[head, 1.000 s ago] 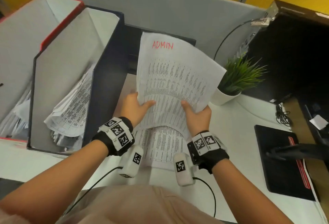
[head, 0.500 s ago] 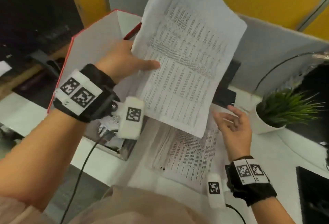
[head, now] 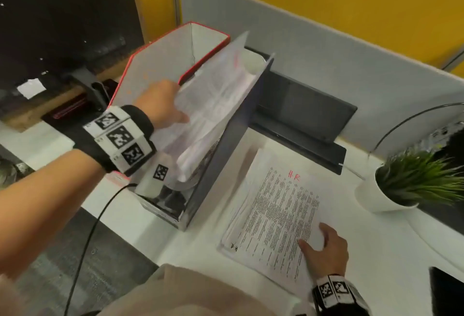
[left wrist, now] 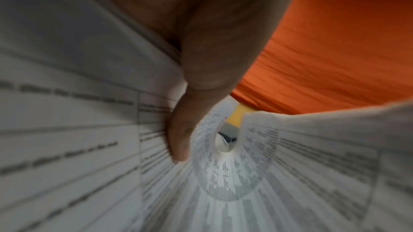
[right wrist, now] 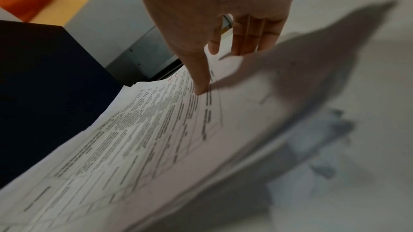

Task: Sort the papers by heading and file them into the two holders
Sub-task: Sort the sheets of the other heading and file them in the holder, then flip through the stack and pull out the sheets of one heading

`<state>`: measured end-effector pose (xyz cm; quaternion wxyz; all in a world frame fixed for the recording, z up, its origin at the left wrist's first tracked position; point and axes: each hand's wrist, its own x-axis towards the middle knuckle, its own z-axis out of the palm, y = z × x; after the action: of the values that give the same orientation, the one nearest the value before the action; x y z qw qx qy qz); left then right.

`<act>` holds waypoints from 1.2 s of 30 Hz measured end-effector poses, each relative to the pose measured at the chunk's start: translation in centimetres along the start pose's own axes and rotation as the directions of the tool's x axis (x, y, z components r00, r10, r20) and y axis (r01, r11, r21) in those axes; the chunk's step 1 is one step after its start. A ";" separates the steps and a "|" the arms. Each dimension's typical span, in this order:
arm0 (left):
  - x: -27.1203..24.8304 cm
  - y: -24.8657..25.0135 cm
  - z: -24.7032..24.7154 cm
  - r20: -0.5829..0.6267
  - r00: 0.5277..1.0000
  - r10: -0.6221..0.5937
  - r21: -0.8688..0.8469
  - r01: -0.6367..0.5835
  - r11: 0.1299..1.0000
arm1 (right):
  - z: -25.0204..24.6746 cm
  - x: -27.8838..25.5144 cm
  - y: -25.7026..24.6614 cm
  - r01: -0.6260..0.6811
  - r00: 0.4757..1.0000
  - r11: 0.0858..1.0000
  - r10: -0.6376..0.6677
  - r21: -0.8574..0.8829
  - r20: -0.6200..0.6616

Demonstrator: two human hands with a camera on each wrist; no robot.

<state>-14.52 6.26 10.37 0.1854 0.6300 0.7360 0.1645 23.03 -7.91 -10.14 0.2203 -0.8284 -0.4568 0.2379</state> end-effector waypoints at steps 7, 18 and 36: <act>0.8 1.4 4.5 0.230 0.973 0.000 0.224 -0.053 0.973 | 0.2 0.2 0.4 -0.026 1.000 1.000 0.026 -0.007 0.007; 1.0 1.7 4.3 0.169 0.985 0.028 0.262 -0.072 0.963 | 0.4 0.3 0.9 -0.021 1.000 1.000 0.021 -0.018 0.014; -3.4 10.8 14.7 0.175 0.951 0.256 -0.178 -0.225 0.958 | 0.2 -0.1 0.3 -0.051 0.997 0.999 0.050 0.014 0.052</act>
<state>2.40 4.66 2.82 0.2843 0.7120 0.6163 0.1800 23.06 -8.11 -10.41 0.2087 -0.8315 -0.4393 0.2685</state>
